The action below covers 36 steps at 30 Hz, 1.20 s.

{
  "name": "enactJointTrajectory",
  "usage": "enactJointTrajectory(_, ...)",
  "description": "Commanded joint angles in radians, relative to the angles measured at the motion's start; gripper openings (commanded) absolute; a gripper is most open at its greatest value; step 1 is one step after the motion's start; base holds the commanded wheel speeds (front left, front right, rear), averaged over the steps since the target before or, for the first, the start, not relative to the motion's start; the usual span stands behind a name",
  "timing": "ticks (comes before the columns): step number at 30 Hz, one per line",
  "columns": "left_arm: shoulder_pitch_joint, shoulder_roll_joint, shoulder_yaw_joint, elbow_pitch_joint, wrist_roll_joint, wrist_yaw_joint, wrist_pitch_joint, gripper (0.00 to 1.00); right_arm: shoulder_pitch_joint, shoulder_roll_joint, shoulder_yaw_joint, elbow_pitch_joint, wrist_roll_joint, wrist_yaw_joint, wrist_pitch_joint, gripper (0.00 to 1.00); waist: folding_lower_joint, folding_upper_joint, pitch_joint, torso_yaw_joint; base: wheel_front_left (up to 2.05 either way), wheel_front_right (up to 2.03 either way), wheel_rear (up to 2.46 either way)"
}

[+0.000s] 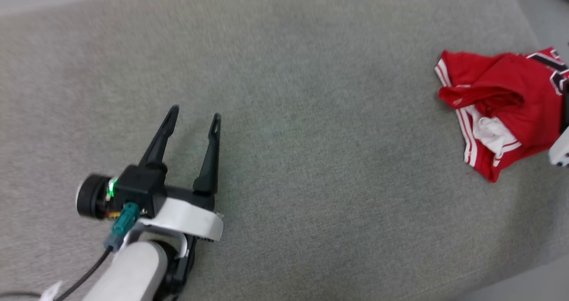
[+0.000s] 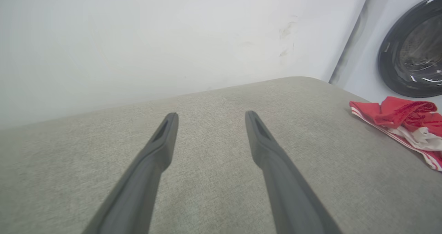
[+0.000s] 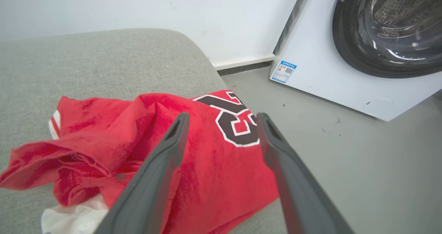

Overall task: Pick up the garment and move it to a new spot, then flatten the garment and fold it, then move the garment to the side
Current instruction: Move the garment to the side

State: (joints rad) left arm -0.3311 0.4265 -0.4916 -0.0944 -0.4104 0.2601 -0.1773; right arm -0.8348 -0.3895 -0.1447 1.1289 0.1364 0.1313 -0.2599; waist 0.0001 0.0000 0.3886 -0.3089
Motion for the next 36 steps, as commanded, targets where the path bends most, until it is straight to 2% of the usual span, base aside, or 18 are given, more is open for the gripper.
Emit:
enactJointTrajectory(1, 0.026, -0.011, 0.002, 0.010, -0.010, 0.007, -0.011, 1.00, 0.041, 0.011, 0.001, -0.038, -0.008, -0.001, -0.004, 1.00, -0.0001, 0.0000, -0.074, 0.016, 0.00, 0.00, 0.00)
enactJointTrajectory(9, 0.125, -0.050, 0.014, 0.052, -0.058, 0.038, -0.046, 1.00, 0.284, 0.122, 0.028, -0.306, -0.005, -0.001, -0.006, 1.00, -0.0001, 0.0000, -0.207, 0.098, 0.00, 0.00, 0.00)
enactJointTrajectory(19, 0.204, -0.055, 0.069, 0.107, -0.102, 0.049, -0.075, 1.00, 0.496, 0.258, 0.092, -0.629, 0.025, -0.001, 0.057, 1.00, -0.0001, 0.0000, -0.275, 0.244, 0.00, 0.00, 0.00)
enactJointTrajectory(22, 0.221, -0.046, 0.099, 0.116, -0.103, 0.059, -0.082, 1.00, 0.543, 0.277, 0.115, -0.738, 0.025, -0.001, 0.087, 1.00, -0.0001, 0.0000, -0.284, 0.276, 0.00, 0.00, 0.00)
enactJointTrajectory(27, 0.247, -0.028, 0.131, 0.118, -0.095, 0.059, -0.084, 1.00, 0.637, 0.293, 0.099, -0.914, 0.008, -0.001, 0.150, 1.00, -0.0001, 0.0000, -0.310, 0.307, 0.00, 0.00, 0.00)
enactJointTrajectory(36, 0.311, -0.024, 0.126, 0.145, -0.091, 0.044, -0.087, 1.00, 0.836, 0.320, 0.076, -1.144, -0.029, -0.001, 0.256, 1.00, -0.0001, 0.0000, -0.392, 0.299, 0.00, 0.00, 0.00)
